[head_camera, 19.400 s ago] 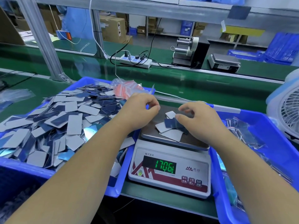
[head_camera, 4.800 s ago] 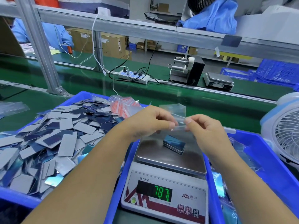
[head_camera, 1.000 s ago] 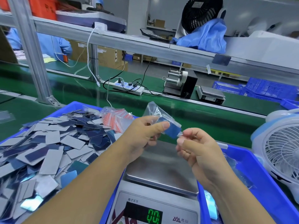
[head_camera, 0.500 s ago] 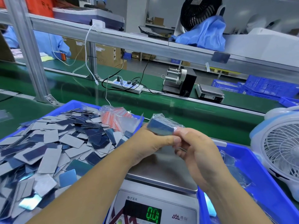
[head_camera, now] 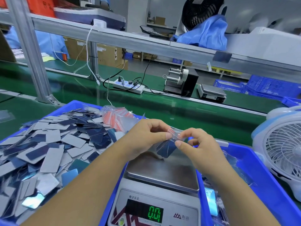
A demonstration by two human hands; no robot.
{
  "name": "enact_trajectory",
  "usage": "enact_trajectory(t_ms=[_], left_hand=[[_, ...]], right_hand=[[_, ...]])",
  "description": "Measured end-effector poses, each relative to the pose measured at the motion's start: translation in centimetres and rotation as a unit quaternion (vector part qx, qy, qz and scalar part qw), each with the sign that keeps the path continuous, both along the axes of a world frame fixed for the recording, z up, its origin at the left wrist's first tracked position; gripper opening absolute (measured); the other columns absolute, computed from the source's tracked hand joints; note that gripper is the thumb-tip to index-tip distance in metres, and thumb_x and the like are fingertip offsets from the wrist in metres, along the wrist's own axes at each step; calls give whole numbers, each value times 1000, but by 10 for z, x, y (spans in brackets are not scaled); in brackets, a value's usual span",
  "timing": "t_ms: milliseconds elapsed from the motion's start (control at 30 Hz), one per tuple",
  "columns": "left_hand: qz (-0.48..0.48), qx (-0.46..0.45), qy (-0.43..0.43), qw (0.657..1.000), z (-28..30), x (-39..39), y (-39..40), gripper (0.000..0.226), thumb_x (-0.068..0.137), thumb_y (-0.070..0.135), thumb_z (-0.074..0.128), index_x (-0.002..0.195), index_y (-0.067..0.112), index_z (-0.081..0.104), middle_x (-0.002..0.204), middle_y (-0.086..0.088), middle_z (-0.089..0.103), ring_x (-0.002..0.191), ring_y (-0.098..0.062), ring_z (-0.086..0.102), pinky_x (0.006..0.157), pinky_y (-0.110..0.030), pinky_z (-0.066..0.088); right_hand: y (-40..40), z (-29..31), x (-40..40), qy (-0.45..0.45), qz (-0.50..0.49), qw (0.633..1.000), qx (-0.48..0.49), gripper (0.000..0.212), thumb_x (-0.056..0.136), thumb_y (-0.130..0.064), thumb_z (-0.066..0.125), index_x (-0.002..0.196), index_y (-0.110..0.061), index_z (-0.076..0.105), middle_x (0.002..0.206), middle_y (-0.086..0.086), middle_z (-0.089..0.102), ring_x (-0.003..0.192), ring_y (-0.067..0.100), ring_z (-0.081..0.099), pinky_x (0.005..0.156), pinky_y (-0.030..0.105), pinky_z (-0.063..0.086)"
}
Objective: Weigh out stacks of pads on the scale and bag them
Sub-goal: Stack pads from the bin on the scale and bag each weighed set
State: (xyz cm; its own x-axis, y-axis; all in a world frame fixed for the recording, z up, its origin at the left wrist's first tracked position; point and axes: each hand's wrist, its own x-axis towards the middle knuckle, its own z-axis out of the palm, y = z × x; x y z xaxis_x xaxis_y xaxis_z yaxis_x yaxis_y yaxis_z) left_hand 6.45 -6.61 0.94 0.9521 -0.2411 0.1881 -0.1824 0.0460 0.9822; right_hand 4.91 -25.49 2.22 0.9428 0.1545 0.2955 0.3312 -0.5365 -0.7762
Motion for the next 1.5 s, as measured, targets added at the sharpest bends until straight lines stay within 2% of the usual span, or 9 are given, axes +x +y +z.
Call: enact_trajectory(t_ms=[133, 333, 600, 800, 967, 1067, 1267, 1400, 1500], left_hand=[[-8, -18, 42, 999, -1, 1, 1, 17, 92, 2, 67, 84, 16, 72, 72, 7, 70, 70, -7, 66, 64, -21, 56], [16, -19, 66, 997, -1, 2, 1, 22, 90, 4, 70, 74, 19, 73, 70, 7, 68, 69, -8, 66, 64, -23, 57], [-14, -30, 100, 994, -1, 5, 6, 32, 87, 0, 70, 64, 23, 72, 73, 3, 67, 73, -12, 68, 71, -29, 59], [-23, -25, 91, 995, -3, 4, 2, 33, 90, 0, 65, 67, 23, 66, 67, 6, 59, 63, -7, 58, 61, -26, 54], [-15, 24, 39, 999, -5, 0, -7, 18, 84, 13, 71, 70, 24, 68, 66, 8, 59, 65, -10, 55, 75, -38, 49], [3, 49, 3, 999, -5, 0, -7, 19, 82, 16, 70, 67, 27, 69, 64, 10, 58, 66, -10, 51, 72, -32, 47], [2, 52, -23, 998, -6, 0, -6, 17, 84, 13, 69, 71, 25, 67, 68, 4, 57, 68, -14, 50, 67, -30, 45], [7, 74, -57, 996, -7, 0, -8, 25, 88, 3, 71, 72, 22, 69, 64, 10, 60, 62, -7, 52, 62, -18, 44], [7, 90, -78, 993, -6, -1, -9, 27, 89, 0, 69, 72, 21, 67, 62, 15, 59, 59, -1, 51, 60, -12, 42]], right_hand=[[-2, 0, 2, 14, 3, 1000, 24, 26, 86, -13, 71, 78, -37, 70, 68, -14, 68, 59, -1, 55, 55, 9, 41], [-4, -4, 5, 7, -7, 996, 93, 33, 86, -7, 71, 85, -38, 61, 73, -11, 69, 63, 4, 58, 63, 25, 46], [-5, -6, 4, -39, 53, 992, 109, 38, 83, 4, 66, 79, -32, 53, 67, -10, 60, 60, 7, 49, 56, 15, 42], [-3, -10, 8, -29, 61, 992, 108, 33, 85, -2, 68, 80, -32, 57, 73, -4, 64, 67, 12, 57, 63, 25, 48], [-1, -12, 7, -43, 56, 993, 100, 21, 81, -14, 65, 79, -32, 55, 74, 3, 63, 68, 26, 56, 66, 43, 49], [-1, -11, 7, -59, 56, 993, 82, 25, 85, -10, 68, 81, -32, 56, 75, -1, 63, 72, 27, 57, 68, 46, 50], [-2, -11, 6, -72, 56, 993, 74, 30, 83, -6, 74, 79, -29, 55, 71, 1, 62, 61, 16, 51, 57, 31, 46], [-1, -10, 4, -64, 61, 993, 84, 31, 83, -3, 74, 78, -27, 54, 70, -2, 62, 59, 9, 49, 55, 24, 44], [2, -9, 3, -42, 77, 991, 104, 30, 84, -1, 72, 79, -26, 55, 72, 0, 63, 63, 12, 54, 59, 28, 47]])
